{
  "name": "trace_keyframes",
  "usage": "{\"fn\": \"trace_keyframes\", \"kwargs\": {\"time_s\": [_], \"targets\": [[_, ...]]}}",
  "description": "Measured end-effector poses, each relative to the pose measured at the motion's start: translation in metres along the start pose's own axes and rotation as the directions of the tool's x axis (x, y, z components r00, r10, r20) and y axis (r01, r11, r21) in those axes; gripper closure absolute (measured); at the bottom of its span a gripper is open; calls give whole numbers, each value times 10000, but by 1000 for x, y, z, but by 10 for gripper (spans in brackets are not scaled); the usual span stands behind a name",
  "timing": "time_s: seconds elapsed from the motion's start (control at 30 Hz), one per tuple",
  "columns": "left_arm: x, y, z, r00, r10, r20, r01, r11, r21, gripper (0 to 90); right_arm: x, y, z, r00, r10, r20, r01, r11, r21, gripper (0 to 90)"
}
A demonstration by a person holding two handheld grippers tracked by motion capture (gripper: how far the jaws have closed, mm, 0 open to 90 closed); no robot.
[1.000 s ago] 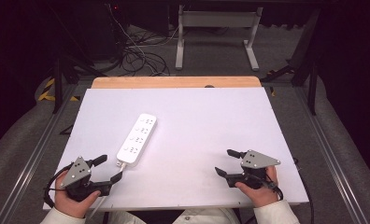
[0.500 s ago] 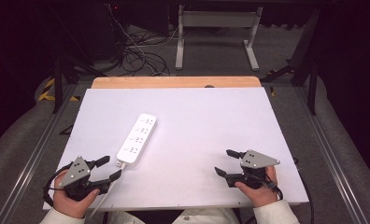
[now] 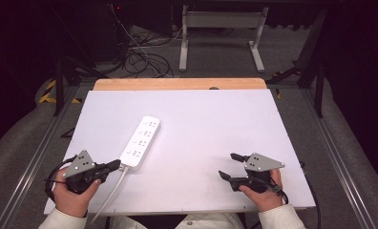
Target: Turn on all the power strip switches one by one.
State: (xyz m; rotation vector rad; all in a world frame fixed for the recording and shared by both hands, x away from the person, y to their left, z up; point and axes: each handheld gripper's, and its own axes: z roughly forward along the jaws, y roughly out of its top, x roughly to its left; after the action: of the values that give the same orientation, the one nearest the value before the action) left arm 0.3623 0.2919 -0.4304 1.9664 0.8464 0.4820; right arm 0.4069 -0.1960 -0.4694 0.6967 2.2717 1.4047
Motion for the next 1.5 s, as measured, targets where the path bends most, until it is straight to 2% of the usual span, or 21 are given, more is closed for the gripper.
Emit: {"fn": "trace_keyframes", "kwargs": {"time_s": [0.27, 0.53, 0.83, 1.1, 1.2, 1.3, 1.33, 1.5], "targets": [[6, 17, 7, 9999, -145, -35, 145, 9997, 189, 900, -1, -1, 1, 10000, 41, 5, -41, 10000, 48, 262], [13, 25, 15, 9995, -289, -103, 292, 9990, 336, 900, -1, -1, 2, 10000, 76, -19, -76, 9999, 79, 263], [27, 30, 34, 9975, -702, 56, 698, 9963, 502, 900, -1, -1, 3, 9999, 90, -49, -89, 9999, 111, 263], [32, 30, 41, 9971, -743, -141, 752, 9942, 771, 900, -1, -2, 3, 10000, 39, -30, -38, 9998, 174, 267], [38, 29, 49, 9976, -539, -445, 584, 9925, 1073, 900, -1, -2, 3, 10000, 33, -13, -33, 9998, 203, 267], [39, 28, 53, 9974, -505, -507, 563, 9912, 1196, 900, -1, -2, 3, 10000, 6, -35, -6, 9998, 208, 267], [41, 26, 57, 9979, -322, -566, 400, 9891, 1418, 900, -1, -2, 3, 10000, 6, -38, -5, 9998, 220, 267], [44, 25, 64, 9976, -304, -615, 395, 9876, 1518, 900, -1, -2, 3, 10000, 15, -46, -14, 9997, 248, 268]]}}
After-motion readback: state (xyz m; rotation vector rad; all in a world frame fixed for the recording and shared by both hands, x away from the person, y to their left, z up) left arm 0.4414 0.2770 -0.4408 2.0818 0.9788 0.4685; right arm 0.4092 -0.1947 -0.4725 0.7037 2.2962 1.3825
